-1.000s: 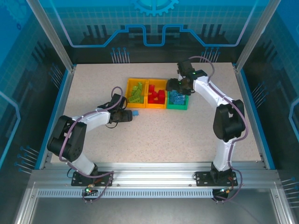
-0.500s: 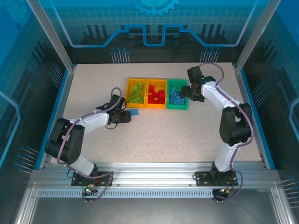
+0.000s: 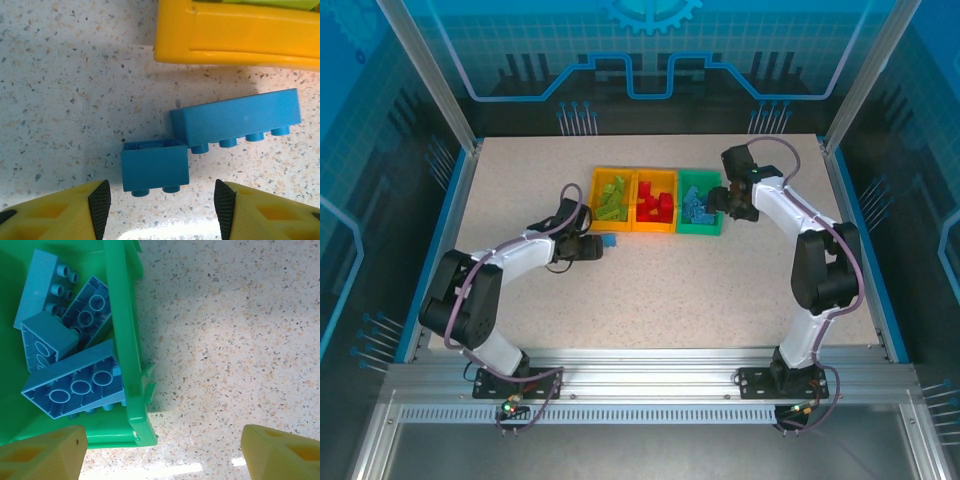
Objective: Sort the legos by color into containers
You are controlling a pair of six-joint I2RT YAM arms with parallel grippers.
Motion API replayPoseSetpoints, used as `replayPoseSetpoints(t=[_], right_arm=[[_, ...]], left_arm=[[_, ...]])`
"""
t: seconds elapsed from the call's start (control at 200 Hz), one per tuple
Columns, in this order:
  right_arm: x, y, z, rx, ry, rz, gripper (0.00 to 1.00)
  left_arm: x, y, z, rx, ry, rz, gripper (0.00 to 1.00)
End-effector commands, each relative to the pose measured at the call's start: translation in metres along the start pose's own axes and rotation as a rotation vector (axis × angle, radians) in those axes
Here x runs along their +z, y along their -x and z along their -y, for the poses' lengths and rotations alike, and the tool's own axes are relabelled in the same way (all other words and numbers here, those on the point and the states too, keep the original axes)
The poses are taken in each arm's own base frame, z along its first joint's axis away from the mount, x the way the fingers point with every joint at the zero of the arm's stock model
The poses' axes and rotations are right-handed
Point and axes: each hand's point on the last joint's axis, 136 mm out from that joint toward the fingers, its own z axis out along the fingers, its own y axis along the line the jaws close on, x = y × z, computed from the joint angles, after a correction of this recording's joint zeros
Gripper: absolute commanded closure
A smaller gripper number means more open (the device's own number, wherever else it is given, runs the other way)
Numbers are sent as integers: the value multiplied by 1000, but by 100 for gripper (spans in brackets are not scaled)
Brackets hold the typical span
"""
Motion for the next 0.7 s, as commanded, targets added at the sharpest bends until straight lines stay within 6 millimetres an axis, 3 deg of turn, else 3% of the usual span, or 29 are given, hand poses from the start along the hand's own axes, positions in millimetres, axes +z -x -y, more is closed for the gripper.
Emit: replayPoseSetpoints(t=[0.0,0.26,0.445,0.695], right_arm=[[-10,3,9,24,2,11,18],[-13,6,17,45,0,19,17],[-10,5,19,47,-4,12,17],[-7,3,20,47,-8,7,17]], left_arm=[[3,0,0,6,3,-33,41],[12,-3,-3,4,29,-80,48],[11,-3,-2,0,26,-69,60],[5,-6,-2,-17,14,-60,67]])
